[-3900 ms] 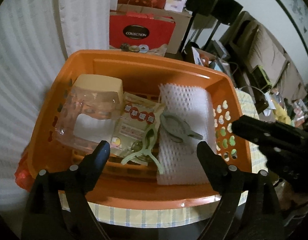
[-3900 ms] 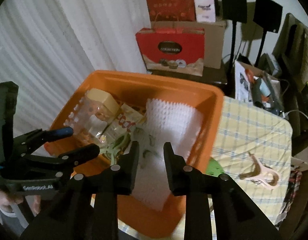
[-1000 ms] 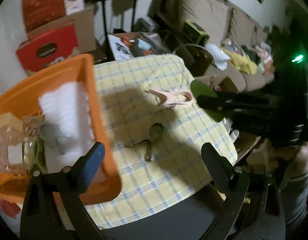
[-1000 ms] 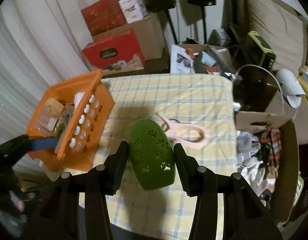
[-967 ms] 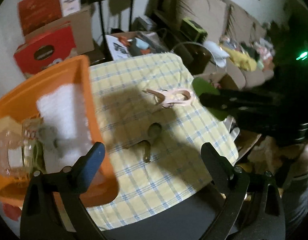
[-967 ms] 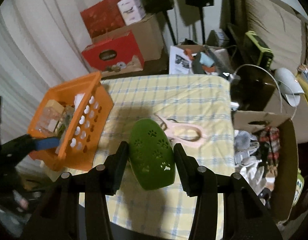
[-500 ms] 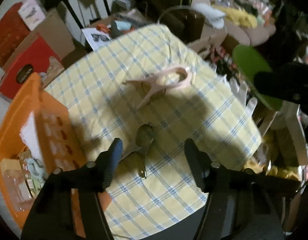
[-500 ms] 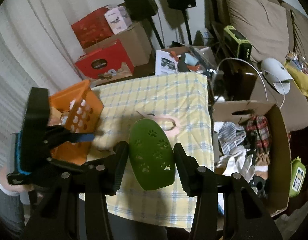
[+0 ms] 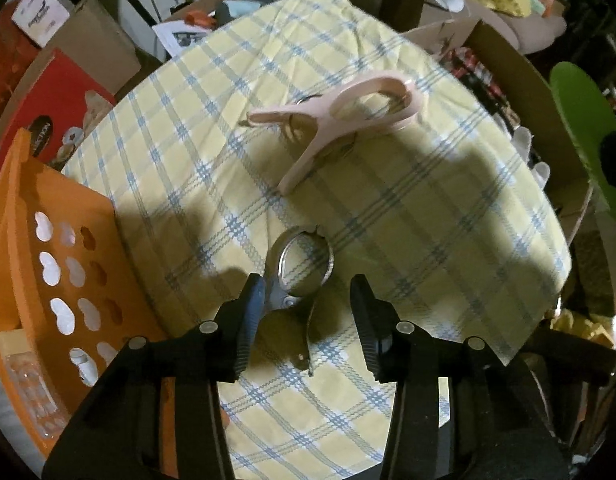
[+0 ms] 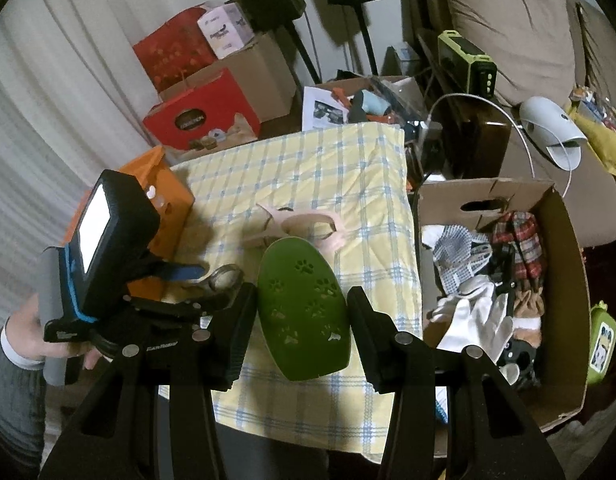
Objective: Organize objects
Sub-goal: 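Grasp the silver metal clip with the left gripper while the right gripper holds the green case, then lift the silver clip toward the basket while the right gripper carries the green case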
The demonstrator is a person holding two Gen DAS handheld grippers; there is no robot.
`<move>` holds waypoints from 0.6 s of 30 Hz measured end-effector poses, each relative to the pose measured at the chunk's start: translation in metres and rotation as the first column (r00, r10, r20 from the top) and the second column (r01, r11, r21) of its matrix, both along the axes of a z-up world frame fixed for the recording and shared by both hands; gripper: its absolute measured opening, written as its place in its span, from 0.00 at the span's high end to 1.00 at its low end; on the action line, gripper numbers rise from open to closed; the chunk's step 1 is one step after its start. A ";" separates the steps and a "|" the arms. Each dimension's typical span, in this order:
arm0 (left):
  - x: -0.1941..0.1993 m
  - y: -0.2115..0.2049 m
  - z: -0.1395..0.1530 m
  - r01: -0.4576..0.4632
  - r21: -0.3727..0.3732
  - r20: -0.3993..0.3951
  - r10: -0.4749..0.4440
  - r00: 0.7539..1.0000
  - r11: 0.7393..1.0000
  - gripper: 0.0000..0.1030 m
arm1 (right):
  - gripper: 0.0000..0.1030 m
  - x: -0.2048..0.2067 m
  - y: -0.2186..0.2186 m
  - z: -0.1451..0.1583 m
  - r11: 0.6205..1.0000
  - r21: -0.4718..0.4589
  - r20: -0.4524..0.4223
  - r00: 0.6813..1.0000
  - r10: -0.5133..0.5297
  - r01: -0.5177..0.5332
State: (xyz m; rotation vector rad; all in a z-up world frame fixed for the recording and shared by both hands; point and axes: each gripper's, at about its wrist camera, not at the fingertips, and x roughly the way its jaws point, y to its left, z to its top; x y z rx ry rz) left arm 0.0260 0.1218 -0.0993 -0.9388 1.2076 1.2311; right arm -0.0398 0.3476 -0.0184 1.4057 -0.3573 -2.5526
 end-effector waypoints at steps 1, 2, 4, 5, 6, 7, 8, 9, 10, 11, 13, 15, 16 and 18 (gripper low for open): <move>-0.001 0.001 -0.003 -0.002 -0.009 -0.002 0.002 1.000 1.000 0.60 | 0.54 -0.001 0.000 -0.001 1.000 0.000 0.002 1.000 0.001 -0.001; -0.002 0.001 -0.005 -0.004 -0.017 -0.001 0.004 1.000 1.000 0.60 | 0.54 -0.001 0.000 -0.002 1.000 -0.001 0.003 1.000 0.002 -0.002; -0.005 0.002 -0.010 -0.009 -0.033 0.004 0.009 1.000 0.999 0.59 | 0.54 -0.001 -0.001 -0.003 1.000 -0.001 0.005 1.000 0.003 -0.003; -0.007 0.003 -0.010 -0.014 -0.032 0.016 0.015 1.000 0.999 0.60 | 0.54 -0.001 -0.001 -0.003 1.000 -0.001 0.006 1.000 0.003 -0.003; -0.007 0.003 -0.010 -0.016 -0.035 0.023 0.017 1.000 0.999 0.60 | 0.54 -0.001 -0.001 -0.004 1.000 -0.001 0.008 1.000 0.003 -0.003; -0.007 0.003 -0.010 -0.016 -0.035 0.027 0.017 1.000 0.999 0.60 | 0.54 -0.001 -0.001 -0.004 1.000 0.000 0.009 1.000 0.003 -0.003; -0.006 0.004 -0.010 -0.017 -0.035 0.031 0.018 0.999 0.999 0.63 | 0.54 -0.001 -0.001 -0.005 1.000 0.002 0.010 1.000 0.002 -0.003; -0.006 0.003 -0.010 -0.015 -0.034 0.046 0.017 0.999 0.999 0.67 | 0.54 -0.001 -0.001 -0.005 1.000 0.002 0.011 1.000 0.002 -0.002; -0.006 0.003 -0.009 -0.013 -0.033 0.057 0.015 0.998 0.999 0.76 | 0.54 -0.001 -0.001 -0.006 1.000 0.002 0.011 1.000 0.003 -0.003; -0.005 0.002 -0.009 -0.014 -0.030 0.058 0.016 0.998 0.999 0.77 | 0.54 -0.001 -0.001 -0.006 1.000 0.004 0.011 1.000 0.002 -0.002; -0.004 0.001 -0.008 -0.019 -0.021 0.049 0.020 0.999 1.000 0.77 | 0.54 -0.001 -0.001 -0.006 1.000 0.005 0.012 1.000 0.003 -0.003; -0.003 -0.002 -0.007 -0.027 -0.014 0.056 0.027 0.998 1.000 0.77 | 0.54 -0.001 -0.001 -0.006 1.000 0.005 0.010 1.000 0.004 -0.005; -0.003 -0.003 -0.005 -0.030 -0.008 0.060 0.030 0.998 1.000 0.77 | 0.54 -0.001 -0.001 -0.005 1.000 0.007 0.010 1.000 0.007 -0.007; -0.003 -0.006 0.001 -0.038 0.008 0.071 0.037 0.997 0.999 0.77 | 0.54 -0.001 -0.003 -0.004 1.000 0.015 0.007 1.000 0.011 -0.011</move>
